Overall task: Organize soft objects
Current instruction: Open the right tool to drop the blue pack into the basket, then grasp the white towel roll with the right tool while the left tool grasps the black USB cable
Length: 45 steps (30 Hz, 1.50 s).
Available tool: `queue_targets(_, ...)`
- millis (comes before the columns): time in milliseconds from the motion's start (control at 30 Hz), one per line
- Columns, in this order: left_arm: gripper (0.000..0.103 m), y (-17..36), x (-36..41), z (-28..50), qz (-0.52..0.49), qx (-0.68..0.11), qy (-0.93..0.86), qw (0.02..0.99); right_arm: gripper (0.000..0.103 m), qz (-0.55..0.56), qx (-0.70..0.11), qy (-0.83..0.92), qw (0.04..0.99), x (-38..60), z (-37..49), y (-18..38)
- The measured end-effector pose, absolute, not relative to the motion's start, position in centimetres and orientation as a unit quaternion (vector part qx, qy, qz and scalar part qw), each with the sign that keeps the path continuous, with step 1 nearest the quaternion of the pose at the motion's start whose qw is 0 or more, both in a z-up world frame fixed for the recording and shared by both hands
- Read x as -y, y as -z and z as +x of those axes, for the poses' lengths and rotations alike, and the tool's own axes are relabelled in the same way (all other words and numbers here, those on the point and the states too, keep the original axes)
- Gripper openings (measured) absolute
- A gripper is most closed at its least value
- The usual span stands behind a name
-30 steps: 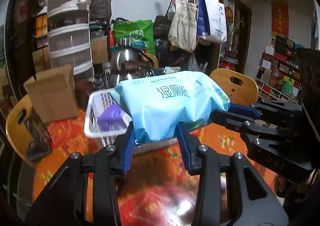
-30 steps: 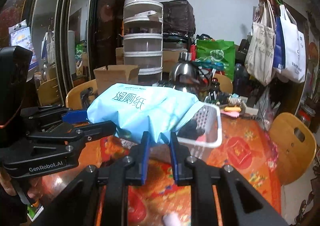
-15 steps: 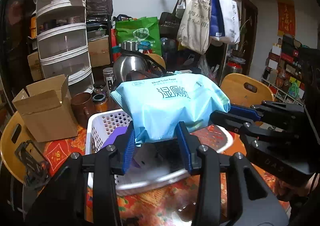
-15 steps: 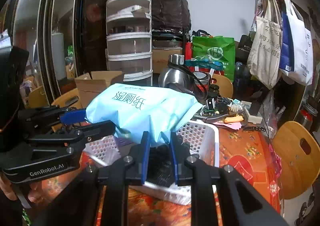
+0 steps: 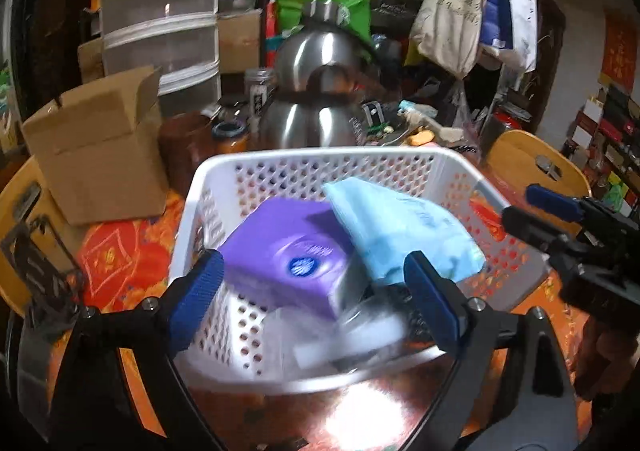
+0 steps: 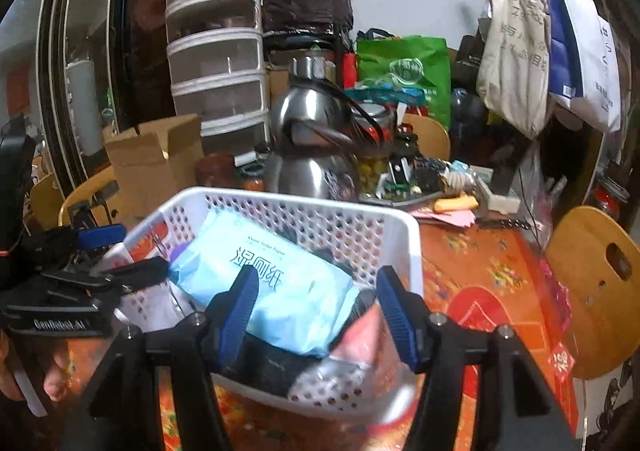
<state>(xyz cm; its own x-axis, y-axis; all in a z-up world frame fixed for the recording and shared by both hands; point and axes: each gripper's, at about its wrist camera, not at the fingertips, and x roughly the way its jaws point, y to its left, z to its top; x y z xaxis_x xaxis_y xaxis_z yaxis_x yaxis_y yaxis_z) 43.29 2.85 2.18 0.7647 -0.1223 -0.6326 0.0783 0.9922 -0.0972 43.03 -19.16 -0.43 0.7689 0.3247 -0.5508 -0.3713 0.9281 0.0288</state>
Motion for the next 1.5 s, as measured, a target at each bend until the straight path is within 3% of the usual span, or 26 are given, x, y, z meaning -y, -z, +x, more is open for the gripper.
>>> queue_targets(233,0.090,0.0,-3.5,42.8,-0.032,-0.352,0.044,0.934,0.075,-0.036,-0.285,-0.187,0.939,19.7,41.9,1.0)
queue_targets(567,0.092,0.4,-4.8,36.1,-0.022,-0.370,0.027,0.928,0.075,-0.040,-0.301,-0.205,0.931,21.1,36.7,3.1)
queue_targets(933,0.092,8.9,-6.9,27.1,-0.026,-0.422,0.002,0.906,0.078,-0.004,-0.352,-0.216,0.911,26.0,23.4,9.7)
queue_targets(1067,0.092,10.7,-6.7,27.1,-0.029,-0.441,0.003,0.897,0.077,-0.050,-0.376,-0.211,0.901,25.0,21.9,11.7)
queue_targets(1133,0.092,11.2,-6.6,27.3,-0.029,-0.447,0.004,0.894,0.069,-0.055,-0.383,-0.215,0.897,24.7,21.9,12.1)
queue_targets(1200,0.092,11.4,-6.4,27.7,-0.029,-0.449,0.004,0.893,0.047,-0.061,-0.395,-0.218,0.891,24.3,22.2,12.4)
queue_targets(1267,0.092,11.5,-6.3,27.7,-0.028,-0.452,0.004,0.892,0.038,-0.068,-0.404,-0.214,0.887,24.1,22.5,12.8)
queue_targets(1500,0.092,12.2,-6.3,28.5,-0.020,-0.459,0.005,0.888,0.033,-0.104,-0.424,-0.221,0.872,22.3,24.0,13.1)
